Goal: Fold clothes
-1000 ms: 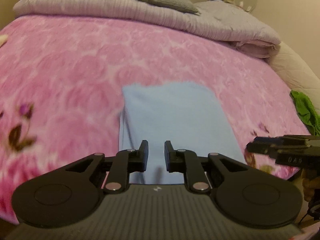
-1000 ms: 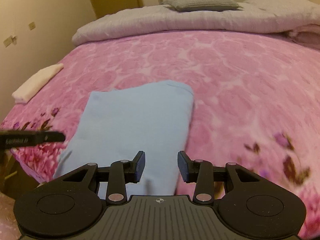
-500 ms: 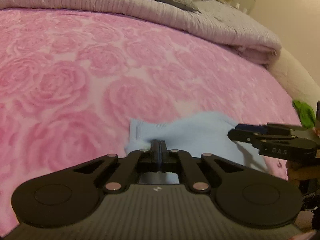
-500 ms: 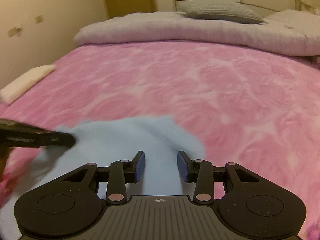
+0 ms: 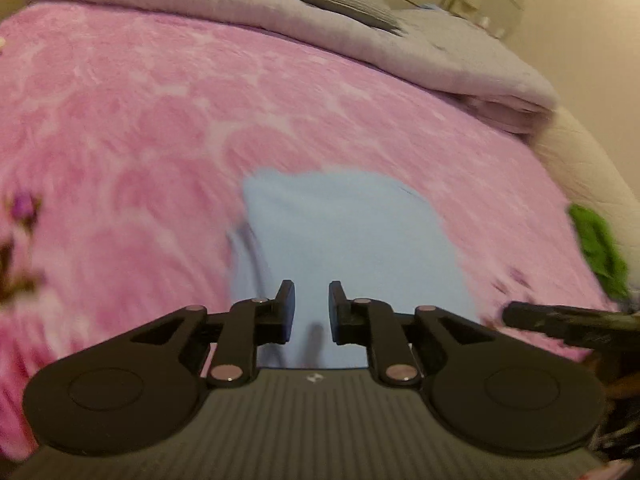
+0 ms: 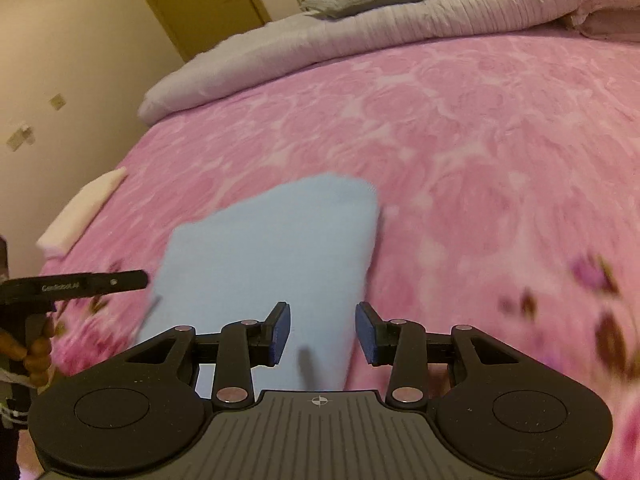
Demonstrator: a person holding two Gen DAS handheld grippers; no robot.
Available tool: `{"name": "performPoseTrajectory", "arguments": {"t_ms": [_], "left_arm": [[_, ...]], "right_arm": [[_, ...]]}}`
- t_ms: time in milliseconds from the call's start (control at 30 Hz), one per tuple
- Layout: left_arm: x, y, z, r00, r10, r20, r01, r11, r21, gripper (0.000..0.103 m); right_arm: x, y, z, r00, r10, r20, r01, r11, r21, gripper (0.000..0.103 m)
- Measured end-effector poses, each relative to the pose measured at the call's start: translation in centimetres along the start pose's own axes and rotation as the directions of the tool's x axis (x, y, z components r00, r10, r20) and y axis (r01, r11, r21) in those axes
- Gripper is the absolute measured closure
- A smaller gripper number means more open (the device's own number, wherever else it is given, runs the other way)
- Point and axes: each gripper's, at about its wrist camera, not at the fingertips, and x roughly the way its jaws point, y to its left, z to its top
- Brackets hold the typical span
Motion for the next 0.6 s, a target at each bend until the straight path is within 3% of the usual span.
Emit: {"name": "performPoseTrajectory", "arguments": {"t_ms": [67, 133, 233, 333, 400, 433, 600], "left_arm": [[0.3, -0.3, -2.3, 0.999, 0.021, -0.033, -0.022, 1.000, -0.007, 0.090], [0.7, 0.0, -3.5, 0.999, 0.043, -0.033, -0.044, 0.999, -0.029, 0.089], [-0.5, -0.4, -3.1, 0.997, 0.072, -0.031, -0.074, 0.994, -0.079, 0.090], [-2.3, -1.8, -2.8, 0.991, 0.130, -0.015, -0.130, 0.991, -0.031, 0.084], [-3.1, -2.7, -3.2, 0.985, 0.169, -0.027, -0.170, 0.985, -0.012, 0.079], [-3.3, -3.0, -3.6, 0.983, 0.179, -0.033, -0.179, 0.984, -0.009, 0.079], [-4.1, -4.3, -5.4, 0.976, 0.208, -0.068, -0.207, 0.978, 0.017, 0.075]], "right_arm": [[-1.9, 1.0, -1.9, 1.000, 0.006, -0.014, -0.006, 1.000, -0.008, 0.063], [-1.0, 2.3, -3.8, 0.998, -0.023, -0.063, 0.019, 0.998, -0.058, 0.063], [-0.1, 3.7, -5.0, 0.994, -0.080, -0.068, 0.073, 0.991, -0.110, 0.063], [-1.6, 4.8, -4.5, 0.994, -0.099, -0.049, 0.093, 0.990, -0.108, 0.063], [-2.6, 5.4, -4.5, 0.993, -0.110, -0.038, 0.105, 0.987, -0.120, 0.054], [-3.0, 5.7, -4.6, 0.993, -0.115, -0.033, 0.111, 0.986, -0.123, 0.043], [-4.0, 6.4, -6.5, 0.992, -0.119, -0.048, 0.115, 0.990, -0.079, 0.041]]}}
